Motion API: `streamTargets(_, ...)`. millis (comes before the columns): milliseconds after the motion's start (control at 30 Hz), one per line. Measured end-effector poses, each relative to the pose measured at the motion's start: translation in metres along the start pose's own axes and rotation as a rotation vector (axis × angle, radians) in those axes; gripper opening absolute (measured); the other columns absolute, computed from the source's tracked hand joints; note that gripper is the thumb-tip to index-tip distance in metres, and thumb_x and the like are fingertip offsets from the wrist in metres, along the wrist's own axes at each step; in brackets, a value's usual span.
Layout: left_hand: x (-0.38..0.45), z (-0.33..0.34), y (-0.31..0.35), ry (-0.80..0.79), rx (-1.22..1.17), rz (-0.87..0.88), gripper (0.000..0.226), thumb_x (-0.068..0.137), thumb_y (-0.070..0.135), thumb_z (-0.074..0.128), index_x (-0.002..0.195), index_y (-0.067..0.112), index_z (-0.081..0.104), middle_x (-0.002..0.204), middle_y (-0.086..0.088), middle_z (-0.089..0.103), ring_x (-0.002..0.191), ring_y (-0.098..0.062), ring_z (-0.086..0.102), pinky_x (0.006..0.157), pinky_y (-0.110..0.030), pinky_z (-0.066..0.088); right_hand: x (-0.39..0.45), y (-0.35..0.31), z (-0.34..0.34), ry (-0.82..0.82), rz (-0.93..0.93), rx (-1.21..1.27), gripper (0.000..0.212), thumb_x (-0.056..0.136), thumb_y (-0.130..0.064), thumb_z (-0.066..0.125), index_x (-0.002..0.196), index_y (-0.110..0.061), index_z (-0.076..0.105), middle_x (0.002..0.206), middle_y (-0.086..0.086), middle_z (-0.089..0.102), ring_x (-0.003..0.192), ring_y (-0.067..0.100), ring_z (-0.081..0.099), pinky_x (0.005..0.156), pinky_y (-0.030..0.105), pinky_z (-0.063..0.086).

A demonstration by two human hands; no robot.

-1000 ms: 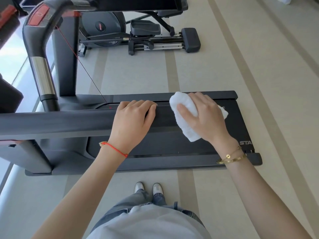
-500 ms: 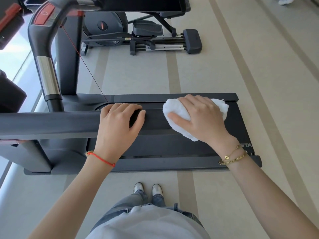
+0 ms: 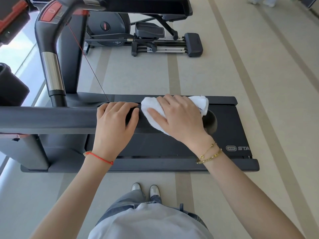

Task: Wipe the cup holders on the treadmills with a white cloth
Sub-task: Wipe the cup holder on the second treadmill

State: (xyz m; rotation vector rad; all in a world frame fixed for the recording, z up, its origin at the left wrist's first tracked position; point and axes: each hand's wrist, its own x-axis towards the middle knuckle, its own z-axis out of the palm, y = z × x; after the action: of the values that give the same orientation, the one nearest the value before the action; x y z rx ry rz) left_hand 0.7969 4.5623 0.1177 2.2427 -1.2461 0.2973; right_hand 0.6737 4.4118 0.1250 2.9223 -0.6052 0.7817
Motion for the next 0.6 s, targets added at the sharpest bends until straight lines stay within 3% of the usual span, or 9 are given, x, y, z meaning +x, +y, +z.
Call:
streamTargets(100, 0.000, 0.000, 0.000, 0.003, 0.000, -0.009, 0.030, 0.100, 0.032, 0.044, 0.106, 0.020, 0.071, 0.097, 0.006, 0.072, 0.097, -0.021, 0.063, 0.101, -0.036, 0.033, -0.018, 0.004, -0.001, 0.058, 0.000, -0.039, 0.051, 0.102, -0.053, 0.034, 0.107, -0.013, 0.065, 0.090, 0.002, 0.063, 0.078, 0.025, 0.054, 0.075, 0.037, 0.044)
streamTargets(233, 0.000, -0.001, 0.001, -0.002, -0.011, -0.013, 0.028, 0.100, 0.030, 0.047, 0.106, 0.019, 0.071, 0.097, 0.005, 0.072, 0.097, -0.022, 0.063, 0.102, -0.037, 0.035, -0.031, 0.009, -0.004, 0.108, 0.105, -0.076, 0.049, 0.099, -0.054, 0.039, 0.110, -0.014, 0.065, 0.094, 0.003, 0.063, 0.083, 0.028, 0.055, 0.083, 0.039, 0.045)
streamTargets(367, 0.000, -0.003, 0.000, -0.020, -0.023, -0.010, 0.026, 0.100, 0.029, 0.048, 0.107, 0.019, 0.071, 0.100, 0.005, 0.072, 0.098, -0.021, 0.063, 0.103, -0.038, 0.035, -0.034, 0.020, -0.006, 0.161, 0.234, -0.047, 0.048, 0.096, -0.056, 0.042, 0.095, -0.015, 0.067, 0.084, 0.002, 0.061, 0.081, 0.026, 0.055, 0.080, 0.038, 0.044)
streamTargets(467, 0.000, -0.004, 0.000, -0.030, -0.027, -0.011, 0.028, 0.100, 0.031, 0.046, 0.108, 0.019, 0.071, 0.101, 0.005, 0.072, 0.099, -0.021, 0.063, 0.105, -0.039, 0.035, -0.035, 0.036, -0.008, 0.156, 0.379, 0.018, 0.043, 0.093, -0.055, 0.044, 0.080, -0.017, 0.060, 0.078, -0.001, 0.059, 0.072, 0.024, 0.051, 0.070, 0.036, 0.043)
streamTargets(600, 0.001, -0.005, -0.001, -0.034, -0.030, 0.002, 0.028, 0.101, 0.031, 0.046, 0.108, 0.019, 0.071, 0.101, 0.005, 0.072, 0.099, -0.021, 0.063, 0.104, -0.037, 0.034, -0.025, 0.047, -0.016, 0.003, 0.494, 0.162, 0.041, 0.089, -0.055, 0.045, 0.067, -0.020, 0.041, 0.067, -0.002, 0.051, 0.064, 0.025, 0.048, 0.057, 0.030, 0.030)
